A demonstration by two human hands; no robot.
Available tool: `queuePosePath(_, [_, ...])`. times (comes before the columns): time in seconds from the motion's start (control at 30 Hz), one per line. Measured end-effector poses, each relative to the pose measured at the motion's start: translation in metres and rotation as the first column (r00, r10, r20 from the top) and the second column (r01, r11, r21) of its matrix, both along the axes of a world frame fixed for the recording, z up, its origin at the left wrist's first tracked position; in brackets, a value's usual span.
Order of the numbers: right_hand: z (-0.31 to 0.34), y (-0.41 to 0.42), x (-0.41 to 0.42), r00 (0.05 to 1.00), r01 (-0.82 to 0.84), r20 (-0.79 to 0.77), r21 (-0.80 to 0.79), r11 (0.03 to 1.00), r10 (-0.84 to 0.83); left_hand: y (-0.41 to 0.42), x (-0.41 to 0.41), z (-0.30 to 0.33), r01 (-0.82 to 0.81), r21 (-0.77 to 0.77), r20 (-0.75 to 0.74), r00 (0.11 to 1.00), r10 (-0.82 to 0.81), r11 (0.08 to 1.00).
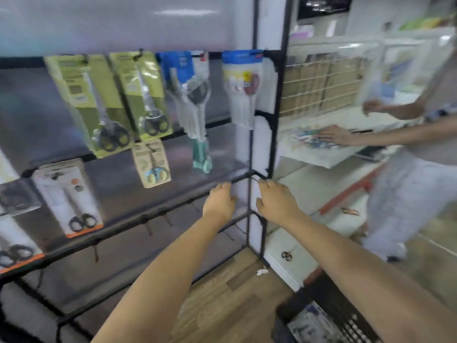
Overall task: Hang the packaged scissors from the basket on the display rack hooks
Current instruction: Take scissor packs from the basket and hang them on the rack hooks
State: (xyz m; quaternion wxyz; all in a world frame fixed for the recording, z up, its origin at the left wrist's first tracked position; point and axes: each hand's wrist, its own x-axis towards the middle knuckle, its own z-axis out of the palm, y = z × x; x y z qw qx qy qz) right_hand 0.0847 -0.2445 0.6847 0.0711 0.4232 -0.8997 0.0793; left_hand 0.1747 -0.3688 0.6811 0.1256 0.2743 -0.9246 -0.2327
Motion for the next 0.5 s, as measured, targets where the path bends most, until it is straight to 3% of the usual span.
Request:
queuePosePath(0.23, [-0.027,0.141,-0.049,0.94,0.333,0.073,0.035,0.942,-0.335,0.112,-0.082,-0.024,0.281,0.048,0.038,0.958,-0.283,0.958])
queuePosePath(0.5, [-0.103,0.279,-0.069,0.77,0.571,0.278,0.103,0.814,-0.575,0.228,-0.135,-0.11,0.519,0.121,0.231,0.815,-0.532,0.846])
